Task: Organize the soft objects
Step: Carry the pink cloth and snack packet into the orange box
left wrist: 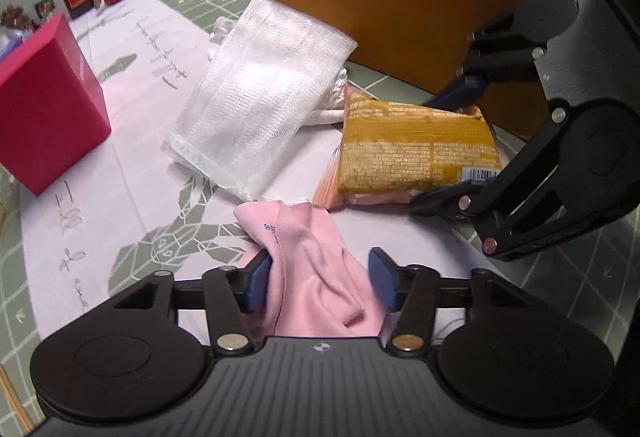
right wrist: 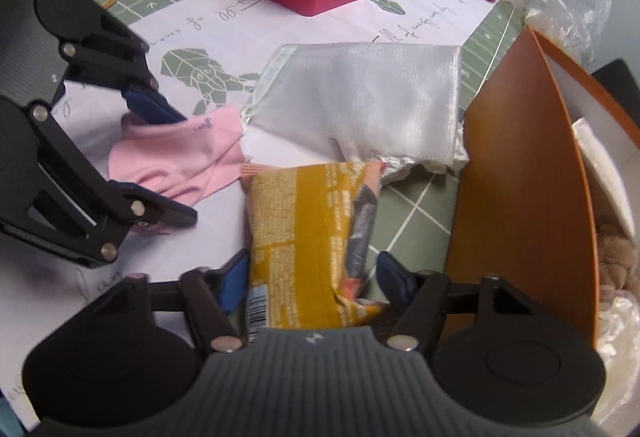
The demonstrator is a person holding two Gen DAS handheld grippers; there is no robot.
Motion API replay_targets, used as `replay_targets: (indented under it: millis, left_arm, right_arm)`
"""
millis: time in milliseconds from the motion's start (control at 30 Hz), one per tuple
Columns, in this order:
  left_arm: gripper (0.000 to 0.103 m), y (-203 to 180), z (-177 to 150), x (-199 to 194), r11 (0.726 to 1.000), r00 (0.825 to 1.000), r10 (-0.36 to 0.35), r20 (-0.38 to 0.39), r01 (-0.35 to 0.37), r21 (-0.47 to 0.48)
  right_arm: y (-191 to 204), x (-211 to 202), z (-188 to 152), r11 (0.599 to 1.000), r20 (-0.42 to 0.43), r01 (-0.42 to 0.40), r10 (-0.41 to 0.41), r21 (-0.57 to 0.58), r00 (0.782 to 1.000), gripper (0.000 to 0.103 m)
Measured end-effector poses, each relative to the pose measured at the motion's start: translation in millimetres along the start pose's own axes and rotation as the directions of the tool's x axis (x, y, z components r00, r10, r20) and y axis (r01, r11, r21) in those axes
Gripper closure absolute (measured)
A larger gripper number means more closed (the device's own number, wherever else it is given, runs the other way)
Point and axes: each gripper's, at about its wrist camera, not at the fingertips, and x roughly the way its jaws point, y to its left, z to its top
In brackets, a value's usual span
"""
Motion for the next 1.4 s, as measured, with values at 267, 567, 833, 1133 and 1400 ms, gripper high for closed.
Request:
replay_targets:
  millis: [267, 567, 833, 1133, 1400]
  left_arm:
    - [0.090, -0.7, 0.4, -6.1, 1.000, 1.000, 0.001, -0.020, -0.001, -0.005]
    - [0.091, 4.5, 10.1, -44.4, 0.998, 0.997, -0.025, 0.071, 0.029, -0.056]
    - [0.091, 7.5, 30.4, -80.2, 0.996, 0.988, -0.019, 0.151, 0.033, -0.087]
    - [0.091, -2.8, 68.0, -97.4, 0.998, 0.981, 0.005, 0.196, 0.009, -0.067]
    - [0.091, -33.6, 103.5, -114.5, 1.000, 0.971, 0.015, 0.237, -0.014, -0.007]
  right_arm:
    - [-4.7, -5.5, -2.3, 0.996, -0.021, -0.038, 0.040, 0.083, 0.999, 0.054]
    - [-12.2, -38.8, -1.6, 0.986, 0.054, -0.077, 0.069, 0.150, 0.996, 0.055]
    - [-24.8, -75.1, 3.1, 0.975, 0.159, -0.106, 0.075, 0.196, 0.984, 0.055]
    - [-41.3, -115.5, 3.8, 0.973, 0.269, -0.073, 0.012, 0.220, 0.963, 0.055]
    - [-65.7, -145.9, -3.1, 0.965, 0.339, -0.055, -0.037, 0.257, 0.940, 0.055]
